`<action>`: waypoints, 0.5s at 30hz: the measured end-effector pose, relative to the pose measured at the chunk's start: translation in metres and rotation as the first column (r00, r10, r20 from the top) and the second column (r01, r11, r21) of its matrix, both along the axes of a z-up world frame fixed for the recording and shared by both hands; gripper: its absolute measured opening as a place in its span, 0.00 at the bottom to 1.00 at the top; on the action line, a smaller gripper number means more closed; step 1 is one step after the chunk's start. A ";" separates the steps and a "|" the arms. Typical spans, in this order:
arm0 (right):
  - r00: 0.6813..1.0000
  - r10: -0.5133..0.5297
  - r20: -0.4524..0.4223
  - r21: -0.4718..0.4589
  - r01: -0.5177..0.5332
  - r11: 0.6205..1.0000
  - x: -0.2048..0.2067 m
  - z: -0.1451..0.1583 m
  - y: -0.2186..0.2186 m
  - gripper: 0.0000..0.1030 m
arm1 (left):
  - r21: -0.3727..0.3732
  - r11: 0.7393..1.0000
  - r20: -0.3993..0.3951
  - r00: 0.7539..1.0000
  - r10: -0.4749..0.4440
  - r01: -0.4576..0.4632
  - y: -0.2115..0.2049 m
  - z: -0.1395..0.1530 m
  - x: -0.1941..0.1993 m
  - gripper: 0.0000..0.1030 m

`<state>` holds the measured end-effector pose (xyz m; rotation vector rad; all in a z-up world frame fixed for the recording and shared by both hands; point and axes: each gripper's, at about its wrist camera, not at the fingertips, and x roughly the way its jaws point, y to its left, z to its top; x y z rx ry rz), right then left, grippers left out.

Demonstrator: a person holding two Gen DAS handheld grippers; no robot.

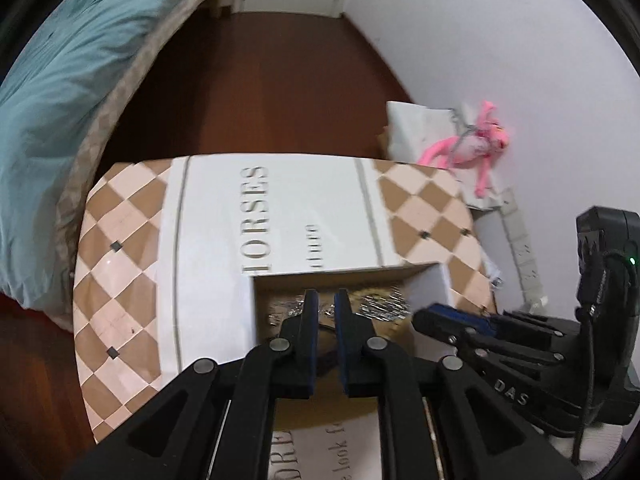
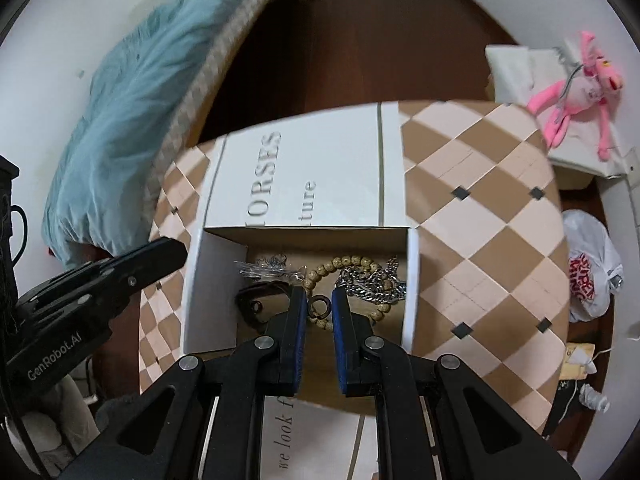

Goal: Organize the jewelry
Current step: 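Open both tools to drop the necklace and ring into the box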

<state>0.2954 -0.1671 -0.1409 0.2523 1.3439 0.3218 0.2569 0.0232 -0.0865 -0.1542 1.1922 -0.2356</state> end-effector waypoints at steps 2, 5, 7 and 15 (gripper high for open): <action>0.999 0.010 -0.037 -0.006 -0.010 1.000 0.007 -0.008 0.002 0.15 | 0.044 0.999 -0.011 0.999 0.033 -0.033 0.006 -0.005 0.004 0.09; 0.999 0.017 -0.048 -0.017 -0.018 1.000 0.011 -0.011 0.003 0.42 | 0.094 0.994 0.007 0.998 0.060 -0.060 0.013 -0.006 0.004 0.26; 0.999 0.010 -0.039 -0.032 -0.011 0.999 0.011 -0.009 0.002 0.50 | 0.112 0.990 0.022 0.997 0.080 -0.082 0.019 -0.007 0.002 0.54; 0.999 -0.020 0.043 -0.168 0.027 0.985 -0.004 0.010 -0.006 0.86 | 0.187 0.972 0.107 0.986 0.125 -0.143 0.029 -0.007 -0.019 0.92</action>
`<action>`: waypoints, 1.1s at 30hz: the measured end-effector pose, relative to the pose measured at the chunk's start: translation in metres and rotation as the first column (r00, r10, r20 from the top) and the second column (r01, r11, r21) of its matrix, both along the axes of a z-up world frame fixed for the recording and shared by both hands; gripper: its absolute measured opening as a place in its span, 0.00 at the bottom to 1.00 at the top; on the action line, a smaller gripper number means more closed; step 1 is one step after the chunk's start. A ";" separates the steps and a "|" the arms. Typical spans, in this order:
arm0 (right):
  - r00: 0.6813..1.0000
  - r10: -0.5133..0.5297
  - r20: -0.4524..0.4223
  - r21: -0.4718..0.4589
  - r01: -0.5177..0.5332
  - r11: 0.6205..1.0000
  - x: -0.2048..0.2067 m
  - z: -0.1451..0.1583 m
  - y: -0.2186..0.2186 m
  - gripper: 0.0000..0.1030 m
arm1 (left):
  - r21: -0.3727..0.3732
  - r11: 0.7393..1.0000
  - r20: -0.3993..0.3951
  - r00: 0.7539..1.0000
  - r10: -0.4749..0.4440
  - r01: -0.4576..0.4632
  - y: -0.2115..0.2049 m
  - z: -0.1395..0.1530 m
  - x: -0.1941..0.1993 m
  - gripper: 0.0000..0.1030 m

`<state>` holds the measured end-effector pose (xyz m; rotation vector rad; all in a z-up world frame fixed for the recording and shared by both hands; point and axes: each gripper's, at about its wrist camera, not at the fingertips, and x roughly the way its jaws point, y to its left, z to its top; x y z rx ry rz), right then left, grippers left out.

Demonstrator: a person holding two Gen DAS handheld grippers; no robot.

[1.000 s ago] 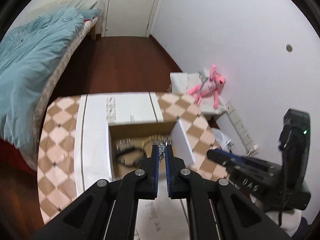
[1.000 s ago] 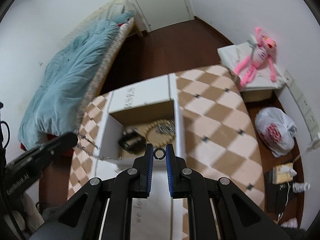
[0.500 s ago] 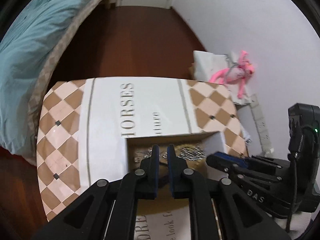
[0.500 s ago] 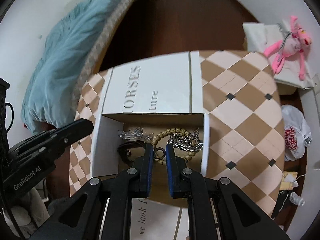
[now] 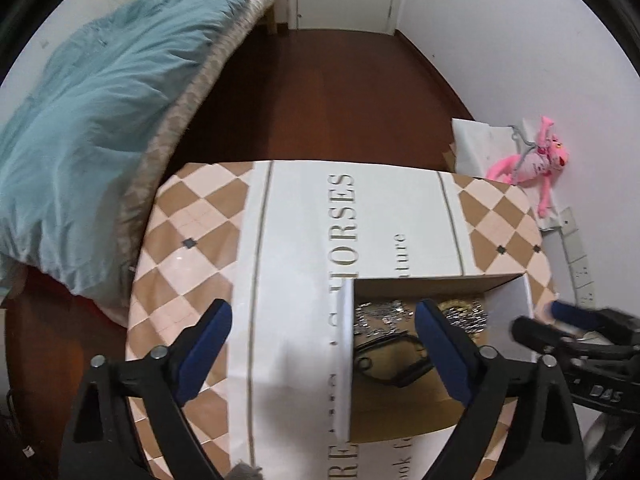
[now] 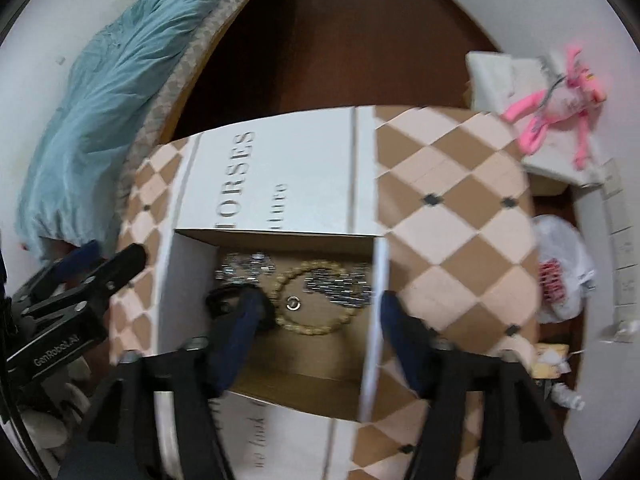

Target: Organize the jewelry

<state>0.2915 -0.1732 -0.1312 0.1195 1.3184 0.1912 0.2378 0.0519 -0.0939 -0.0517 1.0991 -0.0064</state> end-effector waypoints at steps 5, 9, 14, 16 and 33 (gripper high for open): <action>0.998 -0.035 0.061 -0.208 0.047 0.977 -0.024 0.003 -0.007 0.96 | 0.029 1.000 0.012 1.000 0.010 -0.010 -0.001 -0.008 -0.018 0.94; 0.996 -0.050 0.070 -0.249 0.066 0.966 -0.041 -0.003 -0.011 0.99 | 0.026 1.000 0.003 1.000 0.016 -0.016 -0.004 -0.014 -0.032 0.94; 0.993 -0.072 0.096 -0.252 0.095 0.963 -0.062 0.004 -0.014 0.99 | 0.033 0.999 0.018 1.000 0.019 -0.020 -0.006 -0.006 -0.051 0.94; 0.990 -0.083 0.115 -0.243 0.109 0.964 -0.073 0.011 -0.014 0.99 | 0.031 0.999 0.031 0.999 0.018 -0.019 -0.007 0.004 -0.061 0.94; 0.913 -0.122 0.390 -0.197 0.212 0.957 -0.216 0.161 -0.017 0.99 | 0.066 0.997 0.240 0.970 0.032 -0.049 -0.021 0.133 -0.189 0.94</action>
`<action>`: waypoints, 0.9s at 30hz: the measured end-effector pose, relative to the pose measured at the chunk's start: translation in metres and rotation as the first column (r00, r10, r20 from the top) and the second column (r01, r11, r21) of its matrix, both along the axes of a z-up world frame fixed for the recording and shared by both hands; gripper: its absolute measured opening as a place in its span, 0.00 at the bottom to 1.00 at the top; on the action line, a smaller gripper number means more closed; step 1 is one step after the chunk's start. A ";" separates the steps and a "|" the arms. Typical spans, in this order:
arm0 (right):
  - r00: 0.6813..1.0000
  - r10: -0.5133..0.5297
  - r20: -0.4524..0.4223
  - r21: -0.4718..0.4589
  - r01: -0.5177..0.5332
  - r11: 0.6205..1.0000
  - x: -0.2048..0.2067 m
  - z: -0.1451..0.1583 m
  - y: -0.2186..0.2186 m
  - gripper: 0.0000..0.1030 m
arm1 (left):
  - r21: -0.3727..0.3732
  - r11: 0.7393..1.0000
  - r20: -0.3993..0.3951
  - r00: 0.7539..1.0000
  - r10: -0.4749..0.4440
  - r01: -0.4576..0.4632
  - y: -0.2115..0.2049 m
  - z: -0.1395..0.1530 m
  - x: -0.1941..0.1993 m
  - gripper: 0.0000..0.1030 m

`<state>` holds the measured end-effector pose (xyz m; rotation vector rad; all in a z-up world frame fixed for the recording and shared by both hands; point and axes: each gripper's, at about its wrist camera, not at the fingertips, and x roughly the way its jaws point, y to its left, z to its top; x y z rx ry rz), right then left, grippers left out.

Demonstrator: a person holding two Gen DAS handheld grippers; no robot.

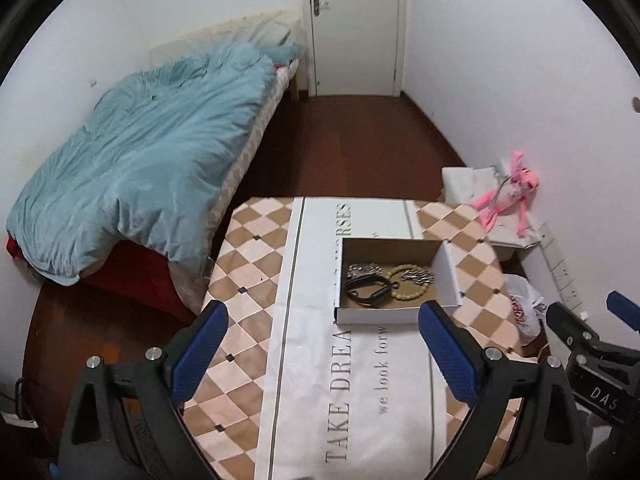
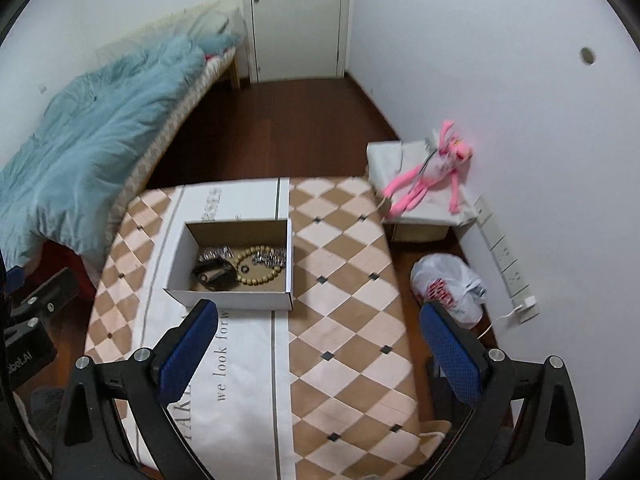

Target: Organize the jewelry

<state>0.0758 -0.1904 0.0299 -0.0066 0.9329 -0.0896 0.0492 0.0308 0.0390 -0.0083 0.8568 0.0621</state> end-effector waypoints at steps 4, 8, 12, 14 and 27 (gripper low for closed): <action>0.998 -0.009 0.063 -0.006 0.009 1.000 -0.031 0.039 -0.002 0.99 | 0.004 1.000 0.049 0.999 -0.012 0.012 -0.003 0.028 -0.027 0.94; 0.993 -0.014 0.113 -0.008 0.015 1.000 -0.055 0.069 -0.006 1.00 | 0.003 1.000 0.075 0.997 -0.014 0.014 -0.004 0.049 -0.048 0.94; 0.988 -0.010 0.154 -0.016 0.013 1.000 -0.077 0.095 -0.004 1.00 | 0.002 1.000 0.096 0.995 -0.017 0.017 -0.005 0.066 -0.063 0.94; 0.986 -0.004 0.168 -0.022 0.007 1.000 -0.085 0.104 -0.003 1.00 | -0.006 1.000 0.102 0.995 -0.015 0.016 -0.005 0.072 -0.068 0.94; 0.992 -0.004 0.126 -0.011 0.005 1.000 -0.073 0.104 -0.002 1.00 | -0.044 0.999 0.047 0.999 -0.006 0.008 -0.003 0.063 -0.051 0.94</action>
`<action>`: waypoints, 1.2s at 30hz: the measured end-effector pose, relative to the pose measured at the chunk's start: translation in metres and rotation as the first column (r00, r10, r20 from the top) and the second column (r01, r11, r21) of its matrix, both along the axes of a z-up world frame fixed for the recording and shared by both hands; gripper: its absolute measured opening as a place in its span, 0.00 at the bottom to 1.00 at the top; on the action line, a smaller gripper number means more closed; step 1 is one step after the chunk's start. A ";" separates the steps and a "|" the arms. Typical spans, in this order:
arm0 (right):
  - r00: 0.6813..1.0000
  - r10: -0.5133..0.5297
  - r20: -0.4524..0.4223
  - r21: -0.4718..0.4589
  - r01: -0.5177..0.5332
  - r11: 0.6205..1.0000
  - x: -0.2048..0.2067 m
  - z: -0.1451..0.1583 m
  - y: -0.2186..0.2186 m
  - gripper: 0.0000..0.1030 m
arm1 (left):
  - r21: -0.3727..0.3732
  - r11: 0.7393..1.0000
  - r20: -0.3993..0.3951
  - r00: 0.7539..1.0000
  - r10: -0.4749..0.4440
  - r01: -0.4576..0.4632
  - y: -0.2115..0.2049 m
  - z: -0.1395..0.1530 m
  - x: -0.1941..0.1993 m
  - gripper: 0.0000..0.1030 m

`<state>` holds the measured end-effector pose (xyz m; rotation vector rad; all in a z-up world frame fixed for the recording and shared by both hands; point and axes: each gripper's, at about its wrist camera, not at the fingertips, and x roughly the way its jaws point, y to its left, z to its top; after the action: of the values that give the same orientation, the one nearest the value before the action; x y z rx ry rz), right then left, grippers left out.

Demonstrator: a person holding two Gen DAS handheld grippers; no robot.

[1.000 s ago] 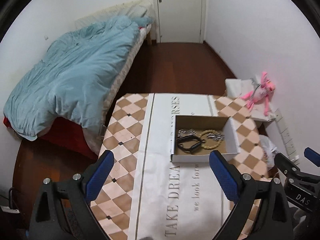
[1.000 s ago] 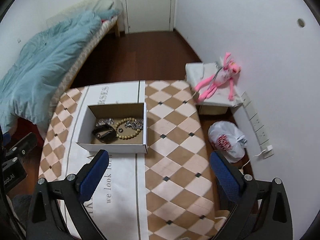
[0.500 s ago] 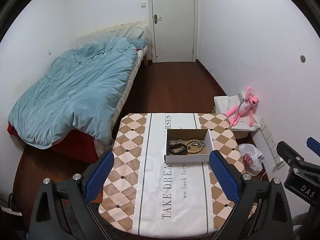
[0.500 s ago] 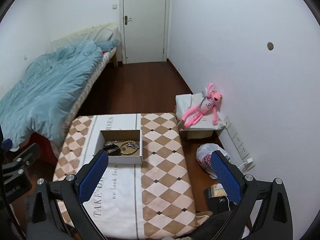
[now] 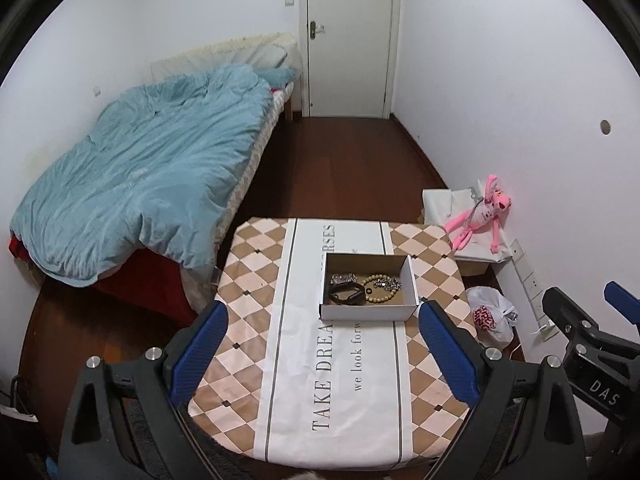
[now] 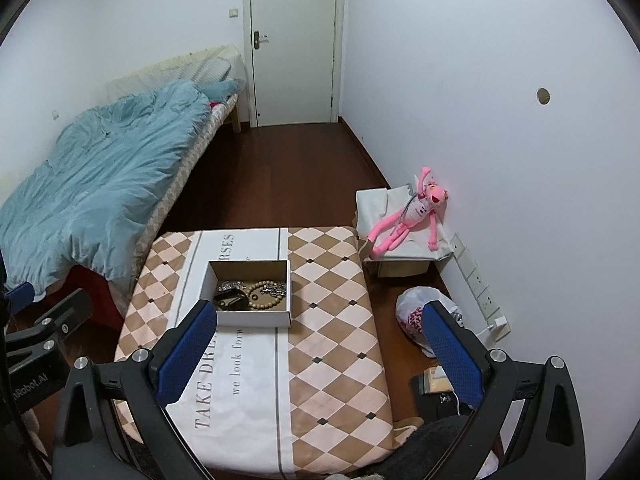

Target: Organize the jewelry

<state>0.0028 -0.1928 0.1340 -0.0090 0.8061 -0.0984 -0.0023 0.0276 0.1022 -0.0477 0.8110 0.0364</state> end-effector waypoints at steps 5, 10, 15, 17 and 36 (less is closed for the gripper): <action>0.999 0.007 -0.033 -0.003 -0.007 1.000 0.029 -0.016 0.001 1.00 | 0.003 1.000 -0.036 0.999 0.001 -0.001 -0.001 -0.012 0.022 0.94; 0.997 0.017 -0.075 -0.020 -0.019 1.000 0.061 -0.035 0.005 1.00 | 0.018 1.000 -0.077 0.997 0.008 -0.006 -0.002 -0.028 0.046 0.94; 0.992 0.021 -0.123 -0.030 -0.025 0.999 0.089 -0.057 0.008 1.00 | 0.024 1.000 -0.134 0.991 0.009 -0.006 -0.003 -0.046 0.067 0.94; 0.989 0.025 -0.145 -0.021 -0.029 0.999 0.097 -0.065 0.008 1.00 | 0.023 1.000 -0.152 0.988 0.009 -0.006 -0.003 -0.051 0.074 0.94; 0.978 0.034 -0.208 -0.016 -0.038 0.999 0.119 -0.093 0.010 1.00 | 0.027 1.000 -0.192 0.981 0.015 -0.010 0.000 -0.071 0.090 0.94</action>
<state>0.1219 -0.1824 0.0405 -0.0534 1.0132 -0.0718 0.0876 0.0279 0.0310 -0.0246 1.0035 0.0641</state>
